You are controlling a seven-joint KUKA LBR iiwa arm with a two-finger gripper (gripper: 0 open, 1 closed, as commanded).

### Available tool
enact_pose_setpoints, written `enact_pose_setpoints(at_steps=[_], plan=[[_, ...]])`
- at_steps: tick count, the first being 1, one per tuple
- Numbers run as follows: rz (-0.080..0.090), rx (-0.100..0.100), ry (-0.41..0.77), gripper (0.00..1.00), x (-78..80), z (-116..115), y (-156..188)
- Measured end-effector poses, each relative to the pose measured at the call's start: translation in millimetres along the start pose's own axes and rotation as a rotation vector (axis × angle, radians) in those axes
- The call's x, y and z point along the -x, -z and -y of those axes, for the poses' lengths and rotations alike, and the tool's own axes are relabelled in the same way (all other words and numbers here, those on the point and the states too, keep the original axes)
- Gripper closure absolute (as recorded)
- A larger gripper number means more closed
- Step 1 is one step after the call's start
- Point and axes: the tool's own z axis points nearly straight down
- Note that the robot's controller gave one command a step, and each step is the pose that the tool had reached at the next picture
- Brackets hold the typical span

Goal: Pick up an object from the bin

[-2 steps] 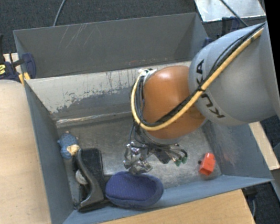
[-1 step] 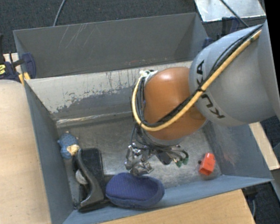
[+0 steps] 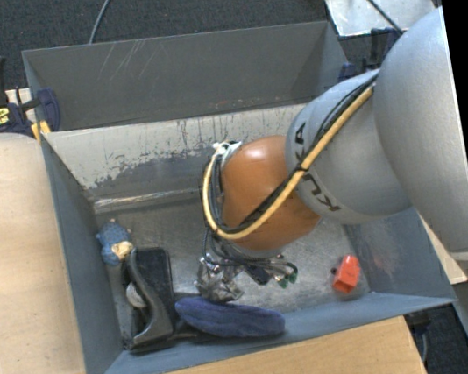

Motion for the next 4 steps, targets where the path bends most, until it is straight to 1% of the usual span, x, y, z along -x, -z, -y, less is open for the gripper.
enact_pose_setpoints(at_steps=[1,2,3,4], plan=[[0.007,0.002,0.0,0.0,1.5,-1,1],[0.0,0.001,-0.219,0.0,23.2,46,43],[-0.002,0.002,-0.189,0.0,105.5,-34,11],[0.008,-0.008,-0.055,0.0,103.8,-42,8]])
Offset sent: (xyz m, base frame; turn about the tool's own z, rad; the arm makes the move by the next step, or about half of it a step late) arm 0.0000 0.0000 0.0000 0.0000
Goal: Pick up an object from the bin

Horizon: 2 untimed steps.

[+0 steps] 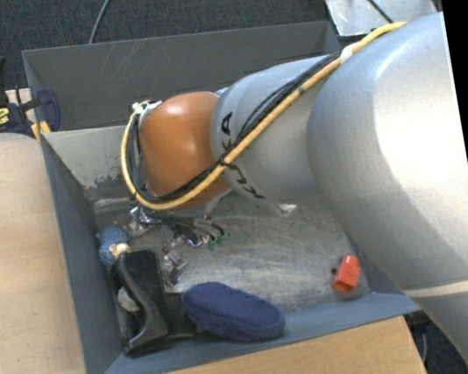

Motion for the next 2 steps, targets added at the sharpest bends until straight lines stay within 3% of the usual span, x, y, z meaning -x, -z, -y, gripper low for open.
enact_pose_setpoints(at_steps=[1,2], plan=[[-0.002,0.012,-0.004,0.0,23.8,-19,81],[0.022,0.008,0.093,0.0,-32.1,-30,32]])
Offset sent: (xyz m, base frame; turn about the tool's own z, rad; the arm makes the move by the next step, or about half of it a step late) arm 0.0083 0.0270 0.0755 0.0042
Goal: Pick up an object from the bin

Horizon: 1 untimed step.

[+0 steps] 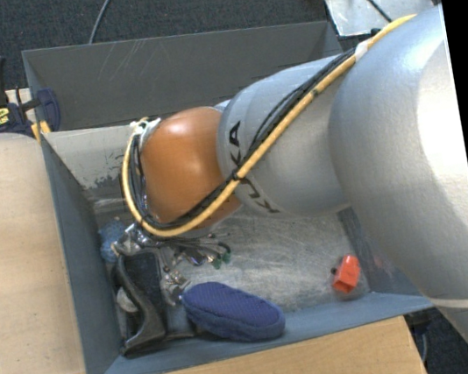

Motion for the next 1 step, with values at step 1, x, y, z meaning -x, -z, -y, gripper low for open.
enact_pose_setpoints(at_steps=[1], plan=[[-0.016,-0.005,0.275,0.0,25.8,-13.9,-20.6]])
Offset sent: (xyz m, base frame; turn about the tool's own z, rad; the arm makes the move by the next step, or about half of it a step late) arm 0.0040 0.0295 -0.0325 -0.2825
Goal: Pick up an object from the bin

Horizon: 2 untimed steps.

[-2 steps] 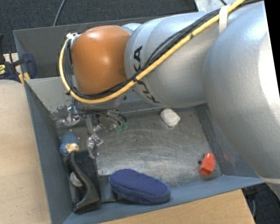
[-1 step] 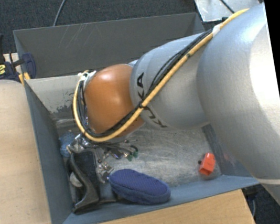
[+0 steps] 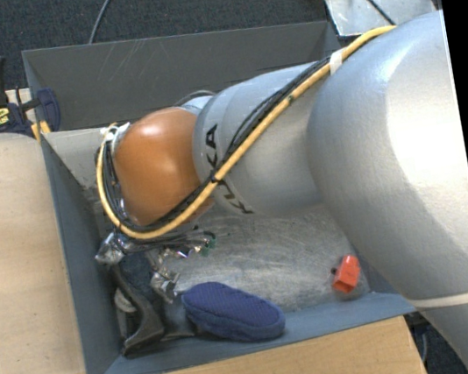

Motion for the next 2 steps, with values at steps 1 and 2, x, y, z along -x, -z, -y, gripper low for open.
enact_pose_setpoints(at_steps=[1,2], plan=[[0.001,0.0,-0.001,1.0,0.2,0.0,0.4],[0.001,0.001,-0.001,0.0,0.0,-0.1,-0.2]])
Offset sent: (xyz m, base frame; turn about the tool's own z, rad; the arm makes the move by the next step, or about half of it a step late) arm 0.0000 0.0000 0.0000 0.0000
